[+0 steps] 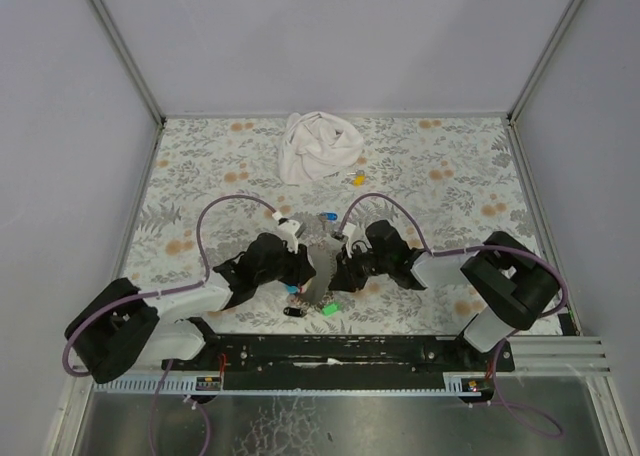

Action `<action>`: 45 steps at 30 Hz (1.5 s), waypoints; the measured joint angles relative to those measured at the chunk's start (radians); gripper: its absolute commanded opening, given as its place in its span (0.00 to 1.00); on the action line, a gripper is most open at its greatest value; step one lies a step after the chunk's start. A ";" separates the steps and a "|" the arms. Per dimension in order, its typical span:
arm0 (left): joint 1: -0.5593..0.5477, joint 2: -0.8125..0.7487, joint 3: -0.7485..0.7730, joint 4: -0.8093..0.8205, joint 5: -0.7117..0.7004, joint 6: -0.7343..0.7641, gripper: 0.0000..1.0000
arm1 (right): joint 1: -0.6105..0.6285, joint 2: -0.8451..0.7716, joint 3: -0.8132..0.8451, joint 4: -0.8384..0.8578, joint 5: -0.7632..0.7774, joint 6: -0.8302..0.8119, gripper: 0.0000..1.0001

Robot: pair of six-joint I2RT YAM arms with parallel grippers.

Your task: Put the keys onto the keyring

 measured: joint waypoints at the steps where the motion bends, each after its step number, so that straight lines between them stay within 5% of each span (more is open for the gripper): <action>1: 0.000 -0.026 -0.003 0.000 0.011 0.002 0.34 | 0.000 -0.002 0.000 -0.001 0.001 0.000 0.26; 7: 0.000 -0.085 -0.003 0.014 0.127 0.011 0.33 | 0.000 -0.100 -0.040 -0.003 0.076 -0.003 0.32; 16: -0.005 0.053 0.039 0.035 0.296 -0.038 0.23 | 0.000 -0.311 -0.171 0.010 0.316 0.001 0.35; 35: -0.021 0.173 0.090 0.035 0.309 -0.082 0.23 | 0.000 -0.322 -0.194 0.035 0.357 0.005 0.36; 45: -0.028 0.197 0.100 0.036 0.307 -0.088 0.00 | 0.000 -0.322 -0.194 0.039 0.349 0.005 0.36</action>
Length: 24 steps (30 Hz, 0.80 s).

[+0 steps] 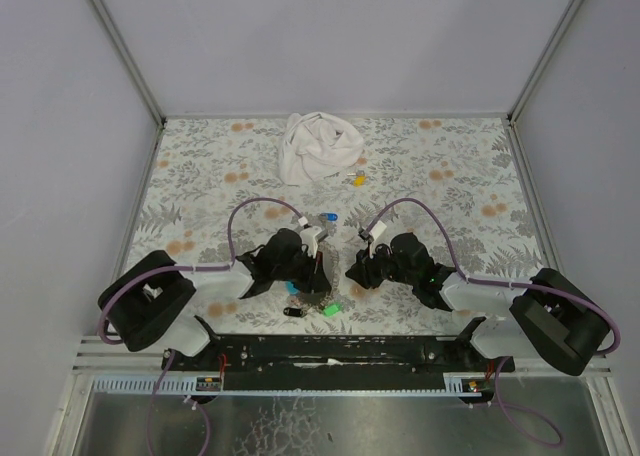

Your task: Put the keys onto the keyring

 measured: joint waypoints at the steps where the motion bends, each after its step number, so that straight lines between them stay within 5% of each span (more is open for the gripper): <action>1: -0.001 0.000 0.001 0.000 0.000 0.000 0.00 | 0.000 0.000 0.000 0.000 0.000 0.000 0.36; 16: -0.033 -0.147 0.154 -0.288 -0.058 0.227 0.00 | 0.000 -0.031 -0.023 0.091 -0.140 -0.024 0.42; 24: -0.036 -0.230 0.143 -0.334 -0.051 0.389 0.00 | 0.000 -0.028 -0.072 0.291 -0.257 -0.072 0.30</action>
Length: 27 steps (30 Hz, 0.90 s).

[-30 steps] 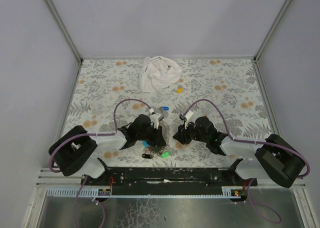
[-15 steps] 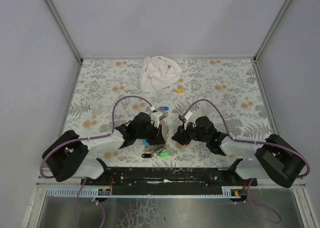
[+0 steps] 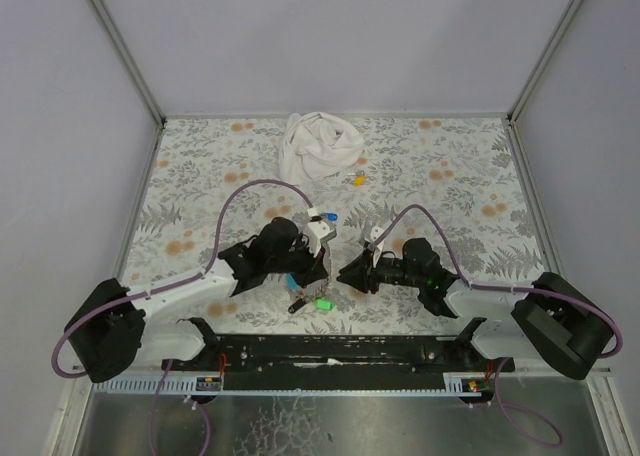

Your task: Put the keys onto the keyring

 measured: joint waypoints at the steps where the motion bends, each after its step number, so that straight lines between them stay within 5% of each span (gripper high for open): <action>1: -0.002 -0.010 0.000 0.000 0.002 0.025 0.00 | 0.000 0.000 -0.006 0.011 -0.007 -0.014 0.31; 16: -0.002 -0.089 -0.021 -0.003 0.131 0.289 0.00 | 0.000 -0.007 0.080 -0.123 -0.126 -0.249 0.38; 27: -0.002 -0.094 -0.040 -0.006 0.213 0.396 0.00 | 0.000 -0.014 0.088 -0.172 -0.197 -0.322 0.28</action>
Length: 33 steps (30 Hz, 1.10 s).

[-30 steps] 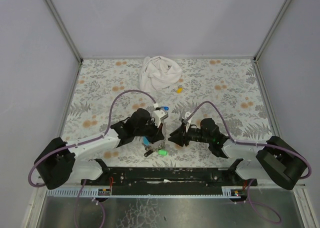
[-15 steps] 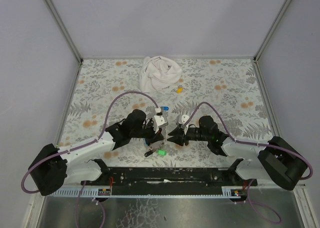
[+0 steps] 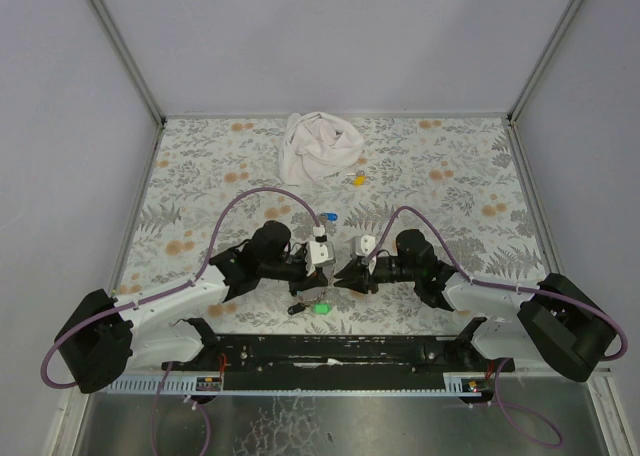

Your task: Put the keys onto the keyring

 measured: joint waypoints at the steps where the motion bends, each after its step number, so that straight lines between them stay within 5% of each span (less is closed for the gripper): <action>1: 0.000 0.000 0.000 0.000 0.003 0.003 0.00 | 0.000 0.000 0.000 -0.001 -0.006 -0.002 0.27; 33: 0.000 -0.005 -0.005 -0.008 0.034 0.021 0.00 | 0.025 0.071 0.035 -0.001 -0.035 -0.017 0.25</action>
